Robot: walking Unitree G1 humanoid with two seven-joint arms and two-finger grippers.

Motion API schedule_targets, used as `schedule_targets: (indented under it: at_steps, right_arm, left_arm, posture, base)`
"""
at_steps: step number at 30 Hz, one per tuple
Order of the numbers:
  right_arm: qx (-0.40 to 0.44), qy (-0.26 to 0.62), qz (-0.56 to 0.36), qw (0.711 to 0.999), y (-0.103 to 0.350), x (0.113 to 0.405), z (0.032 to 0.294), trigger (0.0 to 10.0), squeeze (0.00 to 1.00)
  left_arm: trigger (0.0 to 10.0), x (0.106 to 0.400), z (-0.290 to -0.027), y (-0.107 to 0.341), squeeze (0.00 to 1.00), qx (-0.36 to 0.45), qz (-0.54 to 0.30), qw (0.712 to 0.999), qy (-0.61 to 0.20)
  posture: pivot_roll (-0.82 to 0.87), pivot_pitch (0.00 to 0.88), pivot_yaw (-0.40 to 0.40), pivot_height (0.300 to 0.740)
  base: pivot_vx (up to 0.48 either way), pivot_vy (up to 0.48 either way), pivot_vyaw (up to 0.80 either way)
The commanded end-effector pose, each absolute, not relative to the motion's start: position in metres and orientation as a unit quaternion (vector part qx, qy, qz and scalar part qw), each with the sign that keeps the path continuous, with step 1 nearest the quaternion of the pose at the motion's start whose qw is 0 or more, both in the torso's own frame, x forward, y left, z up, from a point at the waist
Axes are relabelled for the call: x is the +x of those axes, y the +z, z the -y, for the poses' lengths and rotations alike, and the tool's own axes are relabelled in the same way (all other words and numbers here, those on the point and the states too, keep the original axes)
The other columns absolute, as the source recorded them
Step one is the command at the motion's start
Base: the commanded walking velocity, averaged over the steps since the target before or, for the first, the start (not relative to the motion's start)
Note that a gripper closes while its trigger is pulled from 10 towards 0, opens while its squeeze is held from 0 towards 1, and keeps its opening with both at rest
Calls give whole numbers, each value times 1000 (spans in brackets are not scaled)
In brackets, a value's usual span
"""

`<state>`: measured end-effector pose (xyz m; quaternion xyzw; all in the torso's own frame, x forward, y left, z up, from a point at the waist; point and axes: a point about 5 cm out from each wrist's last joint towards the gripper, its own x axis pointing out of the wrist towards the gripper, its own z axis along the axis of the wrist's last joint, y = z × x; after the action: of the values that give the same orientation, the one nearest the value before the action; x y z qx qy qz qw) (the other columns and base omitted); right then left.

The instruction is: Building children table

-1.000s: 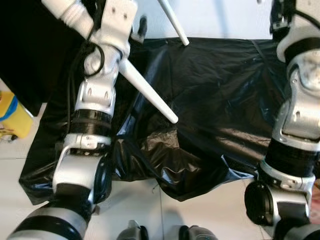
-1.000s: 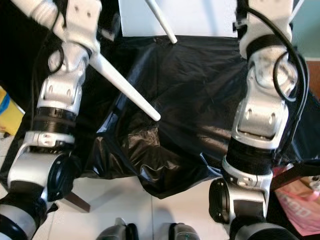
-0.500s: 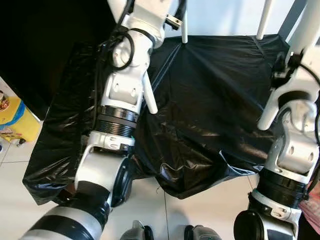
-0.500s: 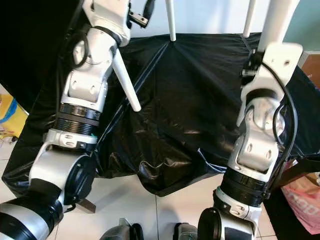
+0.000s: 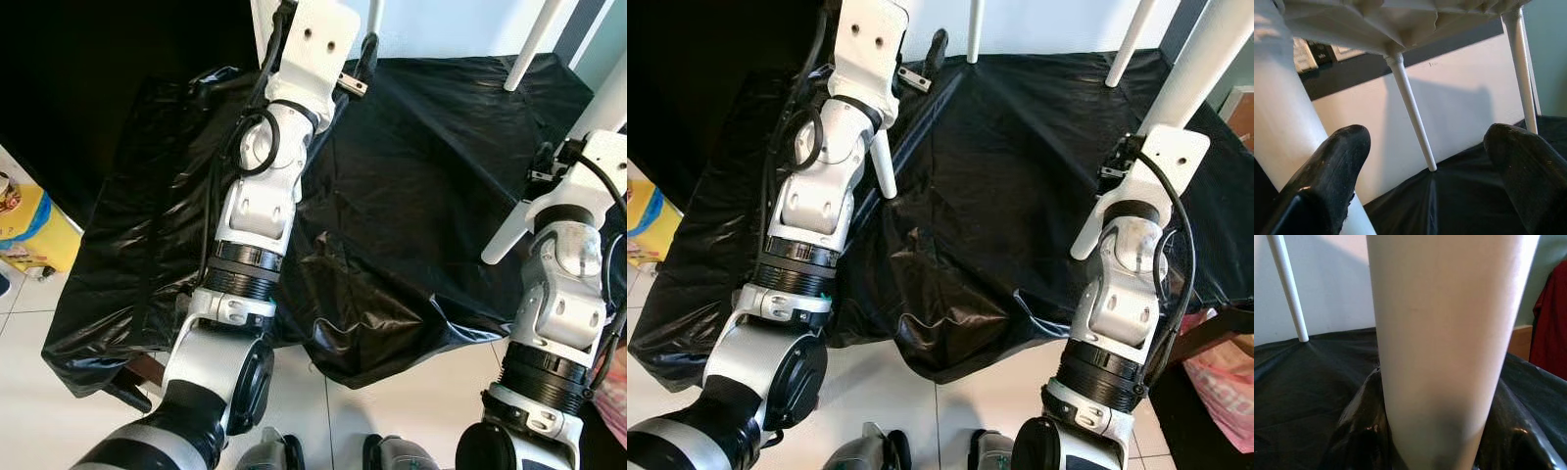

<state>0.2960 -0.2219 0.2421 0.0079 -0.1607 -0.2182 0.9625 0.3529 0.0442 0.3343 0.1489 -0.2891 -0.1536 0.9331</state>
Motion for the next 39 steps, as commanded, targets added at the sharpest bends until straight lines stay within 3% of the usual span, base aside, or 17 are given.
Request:
schedule_targets:
  at_steps: [1, 3, 4, 8, 9, 10, 22, 27, 35, 39]
  right_arm:
    - [11, -212, 166, 963, 238, 296, 217, 10000, 824]
    - [12, -211, 165, 963, 237, 296, 216, 10000, 824]
    - [7, -201, 168, 965, 232, 294, 211, 10000, 1000]
    - [-16, -212, 183, 960, 224, 286, 207, 10000, 1000]
    - [-30, -226, 181, 957, 215, 279, 204, 10000, 659]
    - [-44, -241, 181, 952, 207, 273, 201, 10000, 0]
    - [-95, -186, 158, 965, 164, 232, 192, 10000, 0]
    - [-75, -73, 161, 981, 152, 223, 177, 10000, 0]
    - [-56, -13, 166, 984, 152, 227, 169, 10000, 0]
    - [-39, 88, 155, 983, 150, 234, 160, 10000, 0]
  left_arm:
    - [10000, 352, -55, 336, 0, 122, 302, 944, -54]
    - [10000, 351, -55, 335, 0, 121, 301, 944, -55]
    - [10000, 350, -55, 332, 0, 122, 299, 944, -61]
    - [10000, 344, -53, 325, 0, 108, 296, 944, -98]
    - [10000, 340, -51, 319, 0, 103, 296, 940, -133]
    - [10000, 337, -49, 311, 0, 107, 290, 937, -165]
    - [10000, 319, -61, 251, 0, 126, 222, 943, -215]
    - [10000, 309, -71, 237, 0, 117, 208, 944, -228]
    - [10000, 292, -85, 217, 0, 100, 181, 948, -242]
    - [10000, 276, -95, 196, 0, 93, 153, 947, -267]
  posture:
    - [-35, 96, -13, 740]
    - [-35, 95, -14, 740]
    - [-31, 91, -13, 740]
    - [-30, 86, -8, 740]
    - [-27, 83, -5, 740]
    - [-29, 83, -4, 740]
    - [-17, 80, -7, 740]
    - [-10, 94, -7, 740]
    - [1, 99, -13, 740]
    - [9, 99, -26, 740]
  base:
    - [0, 0, 0]
    - [0, 0, 0]
    - [0, 0, 0]
    - [0, 0, 0]
    - [0, 0, 0]
    - [0, 0, 0]
    - [0, 0, 0]
    - [0, 0, 0]
    - [0, 0, 0]
    - [0, 0, 0]
